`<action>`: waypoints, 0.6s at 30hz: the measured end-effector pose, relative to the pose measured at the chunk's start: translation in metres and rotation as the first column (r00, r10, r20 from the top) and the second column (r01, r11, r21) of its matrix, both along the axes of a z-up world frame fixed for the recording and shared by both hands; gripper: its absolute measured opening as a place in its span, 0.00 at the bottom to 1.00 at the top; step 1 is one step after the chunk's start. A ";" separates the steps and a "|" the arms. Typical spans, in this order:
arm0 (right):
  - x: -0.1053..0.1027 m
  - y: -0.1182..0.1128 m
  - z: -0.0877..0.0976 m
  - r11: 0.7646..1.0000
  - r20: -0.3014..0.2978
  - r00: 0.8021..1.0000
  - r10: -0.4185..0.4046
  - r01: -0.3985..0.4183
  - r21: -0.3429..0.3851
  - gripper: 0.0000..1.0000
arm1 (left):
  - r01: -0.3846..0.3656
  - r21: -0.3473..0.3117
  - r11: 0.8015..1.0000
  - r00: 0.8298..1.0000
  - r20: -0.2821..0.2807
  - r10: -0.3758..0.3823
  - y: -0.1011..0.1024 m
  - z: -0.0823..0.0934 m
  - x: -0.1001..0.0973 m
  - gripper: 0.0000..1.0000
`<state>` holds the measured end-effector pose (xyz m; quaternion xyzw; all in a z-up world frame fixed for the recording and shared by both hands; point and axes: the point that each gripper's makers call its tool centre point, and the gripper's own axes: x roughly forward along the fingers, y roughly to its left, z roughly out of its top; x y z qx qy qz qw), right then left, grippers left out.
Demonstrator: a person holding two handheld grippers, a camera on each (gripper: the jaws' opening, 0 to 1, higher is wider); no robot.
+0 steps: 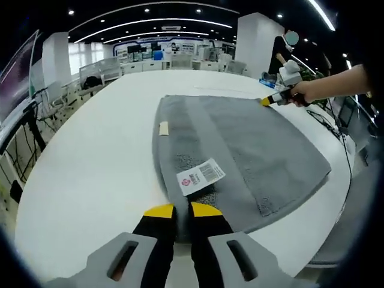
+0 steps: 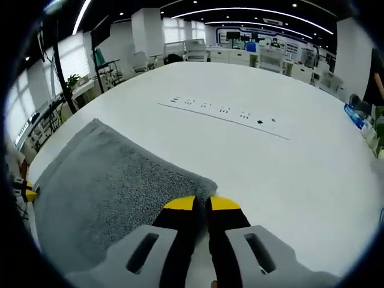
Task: Fold the towel on the table until its edges align and the towel forms a compact rectangular stack.
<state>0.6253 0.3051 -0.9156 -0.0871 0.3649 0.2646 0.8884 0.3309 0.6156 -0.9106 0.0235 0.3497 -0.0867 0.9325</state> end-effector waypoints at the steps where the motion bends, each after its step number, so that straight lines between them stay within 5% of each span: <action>1: 0.000 -0.003 0.000 1.000 0.000 1.000 -0.001 0.001 -0.004 0.05 | 0.015 0.001 1.000 1.000 0.001 -0.015 -0.006 0.001 0.001 0.08; 8: 0.008 -0.051 0.001 0.995 0.085 0.996 0.022 -0.013 -0.098 0.04 | 0.163 0.011 0.987 0.987 -0.005 -0.163 -0.056 0.004 0.010 0.08; 18: 0.015 -0.086 0.005 0.991 0.085 0.996 0.027 -0.016 -0.133 0.03 | 0.272 0.021 0.962 0.962 0.009 -0.273 -0.101 0.000 0.025 0.07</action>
